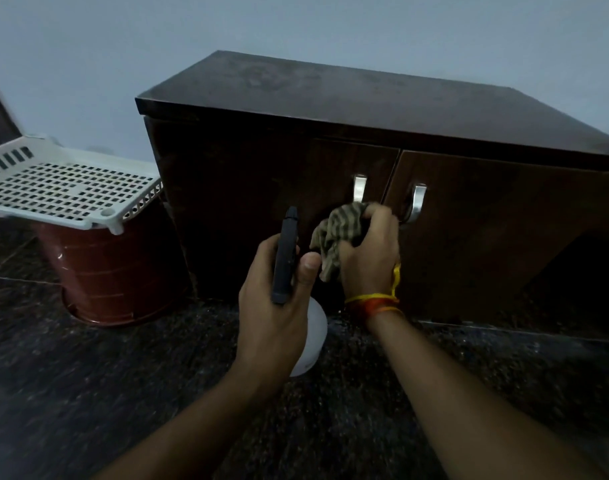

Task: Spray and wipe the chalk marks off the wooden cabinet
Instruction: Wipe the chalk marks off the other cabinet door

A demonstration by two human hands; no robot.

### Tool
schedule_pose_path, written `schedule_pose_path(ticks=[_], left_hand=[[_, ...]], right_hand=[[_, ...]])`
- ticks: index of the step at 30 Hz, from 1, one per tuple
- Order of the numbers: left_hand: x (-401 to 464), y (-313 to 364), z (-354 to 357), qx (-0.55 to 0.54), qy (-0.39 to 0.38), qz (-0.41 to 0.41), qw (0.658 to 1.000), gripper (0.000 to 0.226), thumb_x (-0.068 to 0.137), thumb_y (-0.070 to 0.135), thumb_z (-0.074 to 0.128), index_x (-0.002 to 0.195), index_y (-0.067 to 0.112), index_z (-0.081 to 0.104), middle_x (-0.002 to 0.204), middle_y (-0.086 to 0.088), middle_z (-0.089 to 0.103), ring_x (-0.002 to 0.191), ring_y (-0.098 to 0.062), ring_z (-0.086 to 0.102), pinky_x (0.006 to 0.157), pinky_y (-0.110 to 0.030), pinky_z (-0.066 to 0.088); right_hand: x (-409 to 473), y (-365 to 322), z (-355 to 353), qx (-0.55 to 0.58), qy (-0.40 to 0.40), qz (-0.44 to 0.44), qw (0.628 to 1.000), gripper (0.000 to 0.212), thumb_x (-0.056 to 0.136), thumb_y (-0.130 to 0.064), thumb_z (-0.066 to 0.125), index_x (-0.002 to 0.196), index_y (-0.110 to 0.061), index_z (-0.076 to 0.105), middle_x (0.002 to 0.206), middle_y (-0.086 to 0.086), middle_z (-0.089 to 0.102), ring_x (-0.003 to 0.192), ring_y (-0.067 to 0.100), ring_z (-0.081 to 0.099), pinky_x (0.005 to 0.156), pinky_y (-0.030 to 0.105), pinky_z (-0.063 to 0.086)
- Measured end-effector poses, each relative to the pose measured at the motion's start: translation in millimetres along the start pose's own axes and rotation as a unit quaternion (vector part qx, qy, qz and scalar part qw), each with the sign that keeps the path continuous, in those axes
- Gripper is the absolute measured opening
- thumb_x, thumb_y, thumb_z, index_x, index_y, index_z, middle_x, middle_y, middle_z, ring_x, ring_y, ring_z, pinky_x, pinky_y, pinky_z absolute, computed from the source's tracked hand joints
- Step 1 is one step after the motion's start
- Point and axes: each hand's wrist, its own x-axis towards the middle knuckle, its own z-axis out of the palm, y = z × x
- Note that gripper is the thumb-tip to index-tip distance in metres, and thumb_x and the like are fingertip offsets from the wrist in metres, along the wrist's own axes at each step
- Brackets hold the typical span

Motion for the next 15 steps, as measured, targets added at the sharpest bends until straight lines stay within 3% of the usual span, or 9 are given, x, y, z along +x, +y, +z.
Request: schedule_pose_path(ticks=[5, 10, 15], left_hand=[[8.6, -7.6, -9.8, 0.026, 0.008, -0.038, 0.999, 0.048, 0.069, 0.087, 0.043, 0.113, 0.070, 0.037, 0.120, 0.024, 0.052, 0.109, 0.007, 0.052, 0.087, -0.026, 0.045], [13.9, -9.2, -24.3, 0.032, 0.065, -0.090, 0.993, 0.065, 0.077, 0.059, 0.052, 0.135, 0.031, 0.048, 0.134, -0.001, 0.055, 0.124, -0.020, 0.053, 0.099, -0.042, 0.046], [3.5, 2.8, -39.6, 0.016, 0.153, -0.154, 0.976, 0.057, 0.079, 0.049, 0.055, 0.132, 0.031, 0.054, 0.126, 0.000, 0.063, 0.119, -0.014, 0.058, 0.093, -0.030, 0.048]], right_hand=[[-25.1, 16.8, 1.0, 0.016, -0.056, 0.053, 0.997, 0.036, 0.071, 0.000, 0.061, 0.104, -0.012, 0.054, 0.102, 0.008, 0.057, 0.092, 0.018, 0.053, 0.078, 0.027, 0.043], [-49.9, 17.5, 13.4, 0.084, -0.135, 0.099, 0.982, 0.042, 0.076, 0.005, 0.060, 0.114, -0.013, 0.057, 0.109, 0.006, 0.064, 0.102, 0.017, 0.059, 0.087, 0.026, 0.047], [-51.8, -10.0, 16.8, 0.106, -0.202, 0.185, 0.956, 0.035, 0.079, 0.001, 0.065, 0.108, -0.018, 0.058, 0.100, 0.001, 0.063, 0.093, 0.013, 0.059, 0.071, 0.013, 0.042]])
